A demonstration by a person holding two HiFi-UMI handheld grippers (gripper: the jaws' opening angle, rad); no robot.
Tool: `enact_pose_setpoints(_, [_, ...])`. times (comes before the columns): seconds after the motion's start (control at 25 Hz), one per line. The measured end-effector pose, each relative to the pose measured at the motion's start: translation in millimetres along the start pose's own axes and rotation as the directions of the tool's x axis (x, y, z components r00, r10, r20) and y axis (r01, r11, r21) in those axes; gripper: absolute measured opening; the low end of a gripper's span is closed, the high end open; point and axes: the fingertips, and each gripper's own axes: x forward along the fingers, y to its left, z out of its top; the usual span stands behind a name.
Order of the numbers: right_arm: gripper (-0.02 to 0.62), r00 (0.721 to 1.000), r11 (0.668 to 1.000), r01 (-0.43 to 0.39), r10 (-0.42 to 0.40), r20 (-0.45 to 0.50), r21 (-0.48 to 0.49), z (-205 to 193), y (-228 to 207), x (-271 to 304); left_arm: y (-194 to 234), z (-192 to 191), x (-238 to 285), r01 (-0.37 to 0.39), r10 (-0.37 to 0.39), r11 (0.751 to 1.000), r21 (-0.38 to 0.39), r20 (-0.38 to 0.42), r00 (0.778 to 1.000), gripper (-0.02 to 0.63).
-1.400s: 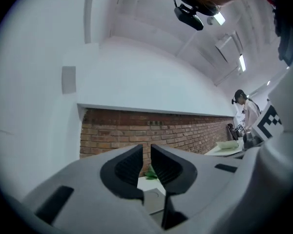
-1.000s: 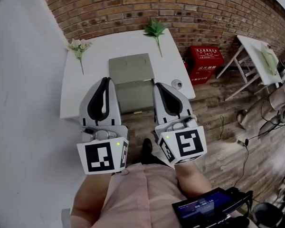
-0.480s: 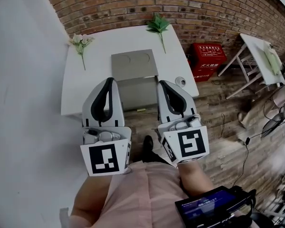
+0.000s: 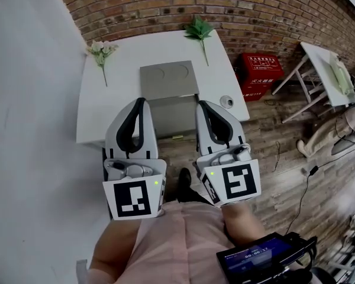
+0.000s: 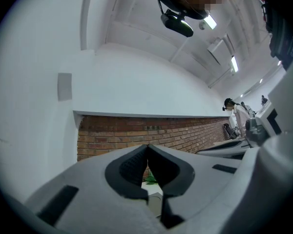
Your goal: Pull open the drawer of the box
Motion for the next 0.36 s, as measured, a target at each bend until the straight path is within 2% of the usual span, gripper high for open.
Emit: enact_pose_setpoints(0.36, [0.003, 1.0, 1.0, 0.006, -0.006, -0.004, -0.009, -5.0, 6.8, 2.1, 4.7, -8.7, -4.4, 0.003, -0.003, 1.0, -0.006, -0.008, 1.0, 0.009])
